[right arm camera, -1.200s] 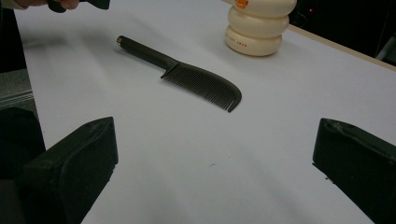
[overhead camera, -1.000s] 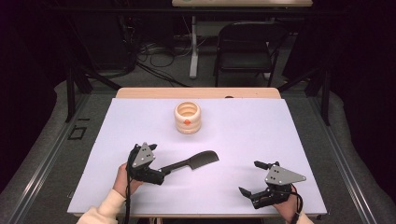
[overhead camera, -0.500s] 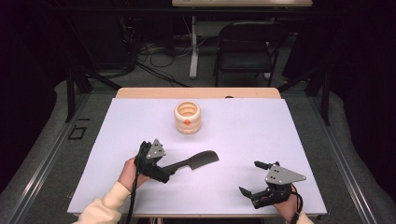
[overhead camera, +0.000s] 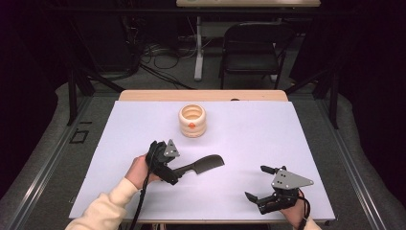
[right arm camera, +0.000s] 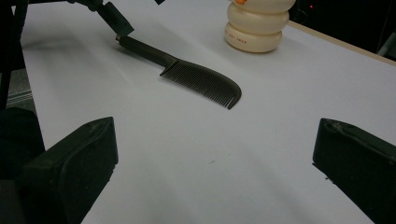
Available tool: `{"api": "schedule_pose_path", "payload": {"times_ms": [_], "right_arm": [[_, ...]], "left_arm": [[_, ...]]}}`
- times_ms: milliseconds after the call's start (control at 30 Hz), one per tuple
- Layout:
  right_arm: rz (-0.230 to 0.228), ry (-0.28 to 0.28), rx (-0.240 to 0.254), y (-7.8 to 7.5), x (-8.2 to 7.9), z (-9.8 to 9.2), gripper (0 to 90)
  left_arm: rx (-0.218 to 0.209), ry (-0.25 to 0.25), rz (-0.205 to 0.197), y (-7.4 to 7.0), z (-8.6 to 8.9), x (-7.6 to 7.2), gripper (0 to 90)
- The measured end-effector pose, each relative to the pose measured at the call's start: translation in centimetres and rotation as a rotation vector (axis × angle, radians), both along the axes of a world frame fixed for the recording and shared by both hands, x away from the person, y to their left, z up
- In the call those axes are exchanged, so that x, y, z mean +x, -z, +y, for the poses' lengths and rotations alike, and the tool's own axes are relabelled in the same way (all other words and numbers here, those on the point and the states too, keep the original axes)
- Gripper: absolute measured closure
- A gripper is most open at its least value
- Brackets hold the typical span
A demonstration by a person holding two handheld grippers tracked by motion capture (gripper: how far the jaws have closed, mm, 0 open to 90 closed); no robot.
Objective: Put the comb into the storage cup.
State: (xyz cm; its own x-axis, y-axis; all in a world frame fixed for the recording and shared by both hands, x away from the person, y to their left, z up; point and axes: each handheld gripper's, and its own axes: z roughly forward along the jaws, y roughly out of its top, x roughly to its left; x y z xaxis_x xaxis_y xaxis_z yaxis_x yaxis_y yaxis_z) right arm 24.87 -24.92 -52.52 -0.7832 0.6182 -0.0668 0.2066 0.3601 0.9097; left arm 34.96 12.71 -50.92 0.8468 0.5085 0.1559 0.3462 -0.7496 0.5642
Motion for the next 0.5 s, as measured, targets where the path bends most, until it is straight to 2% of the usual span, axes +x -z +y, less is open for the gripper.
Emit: {"api": "schedule_pose_path", "payload": {"times_ms": [167, 233, 500], "right_arm": [[0.004, 0.002, 0.000, 0.0, 0.0, 0.0, 0.0], [0.006, 0.000, -0.001, 0.0, 0.0, 0.0, 0.0], [0.008, -0.001, 0.003, 0.1, 0.0, 0.0, 0.0]], "left_arm": [[0.030, 0.007, 0.017, -0.1, -0.6, 0.4, 0.0], [0.059, 0.010, 0.030, -0.2, -1.0, 0.6, 0.0], [0.120, 0.025, 0.055, -0.4, -2.1, 1.1, 0.0]]}}
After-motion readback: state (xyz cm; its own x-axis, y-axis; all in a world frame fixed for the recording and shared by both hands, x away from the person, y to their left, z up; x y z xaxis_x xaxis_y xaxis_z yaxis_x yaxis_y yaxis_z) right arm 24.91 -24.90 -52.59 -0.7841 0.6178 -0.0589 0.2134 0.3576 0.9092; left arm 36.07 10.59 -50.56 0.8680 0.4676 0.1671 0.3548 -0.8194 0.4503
